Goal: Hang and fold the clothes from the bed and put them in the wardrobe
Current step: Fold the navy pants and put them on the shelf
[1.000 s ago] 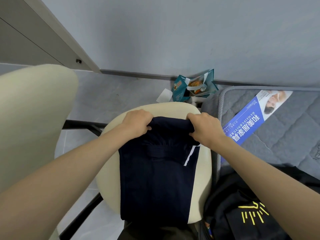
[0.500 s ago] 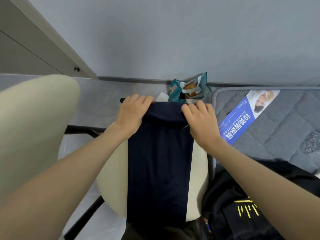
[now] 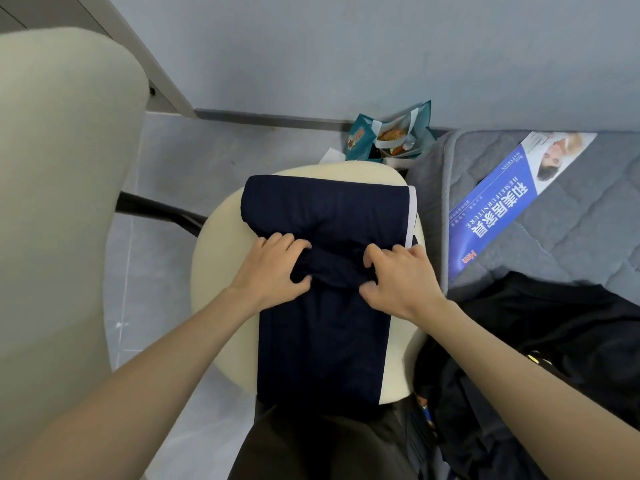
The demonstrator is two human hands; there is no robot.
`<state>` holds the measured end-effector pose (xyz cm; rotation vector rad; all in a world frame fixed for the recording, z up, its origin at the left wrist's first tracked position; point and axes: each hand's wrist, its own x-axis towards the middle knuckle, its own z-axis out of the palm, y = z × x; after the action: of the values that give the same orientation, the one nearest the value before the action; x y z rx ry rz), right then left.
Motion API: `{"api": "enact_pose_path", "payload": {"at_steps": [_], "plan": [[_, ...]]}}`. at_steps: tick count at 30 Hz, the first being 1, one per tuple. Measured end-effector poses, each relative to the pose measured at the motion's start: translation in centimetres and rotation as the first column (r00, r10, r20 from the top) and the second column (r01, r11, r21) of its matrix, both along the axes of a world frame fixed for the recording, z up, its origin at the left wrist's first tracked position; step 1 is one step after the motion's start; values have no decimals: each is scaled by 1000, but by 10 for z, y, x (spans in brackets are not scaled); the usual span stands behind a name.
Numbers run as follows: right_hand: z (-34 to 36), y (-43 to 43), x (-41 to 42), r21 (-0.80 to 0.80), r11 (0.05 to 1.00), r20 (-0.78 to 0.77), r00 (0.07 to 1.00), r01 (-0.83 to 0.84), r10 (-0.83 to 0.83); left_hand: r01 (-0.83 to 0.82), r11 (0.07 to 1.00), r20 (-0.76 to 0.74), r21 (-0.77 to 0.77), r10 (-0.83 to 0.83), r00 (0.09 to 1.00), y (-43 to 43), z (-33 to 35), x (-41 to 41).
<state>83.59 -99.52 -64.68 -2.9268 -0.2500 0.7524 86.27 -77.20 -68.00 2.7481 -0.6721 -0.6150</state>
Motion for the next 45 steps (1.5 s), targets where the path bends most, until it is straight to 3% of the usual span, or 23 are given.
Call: {"api": "enact_pose_path", "payload": {"at_steps": [2, 4, 6, 10, 12, 18, 21, 23, 25, 29, 32, 38, 42, 45], "plan": [[5, 5, 4, 154, 986, 255, 962, 58, -96, -37, 985, 161, -168, 64, 985, -2, 3, -1], [3, 11, 11, 200, 979, 435, 892, 32, -118, -99, 962, 251, -254, 164, 954, -10, 2, 5], [-5, 15, 19, 147, 989, 392, 918, 8, -65, -154, 964, 229, -218, 203, 952, -21, -2, 15], [-38, -5, 13, -80, 990, 158, 979, -119, 131, -172, 985, -1, -19, 172, 985, -30, -28, 18], [-51, -18, 10, -101, 987, 117, 983, -128, 140, -190, 982, -76, -10, 189, 979, -28, -42, 10], [-35, -12, 14, -66, 995, 129, 988, -77, 85, -81, 986, -51, 144, 89, 995, -17, -37, -13], [-16, -3, 31, 63, 998, 305, 952, -13, -7, -192, 981, 37, -10, 192, 981, -20, -13, -6], [-4, -1, 49, 103, 995, 334, 942, 1, -36, -276, 950, 125, -144, 294, 948, -25, -2, 12], [4, -3, 72, 88, 996, 222, 974, 11, -31, -275, 949, 121, -157, 295, 948, -31, 5, 36], [0, -10, 109, -57, 998, -66, 998, 11, -15, -78, 992, -103, 99, 88, 991, -35, -1, 87], [-9, -10, 119, -84, 996, -169, 985, 29, -43, 40, 985, -180, 168, -9, 984, -38, -3, 112], [-14, -3, 106, -102, 994, -95, 995, -31, 21, 133, 960, -182, 246, -90, 979, -44, -1, 116], [-1, -2, 95, -71, 990, -25, 992, -126, 124, 152, 950, -70, 274, -138, 988, -37, 6, 97], [14, -1, 96, -11, 996, -21, 995, -93, 93, 140, 953, 18, 267, -151, 988, -34, 20, 92]]}}
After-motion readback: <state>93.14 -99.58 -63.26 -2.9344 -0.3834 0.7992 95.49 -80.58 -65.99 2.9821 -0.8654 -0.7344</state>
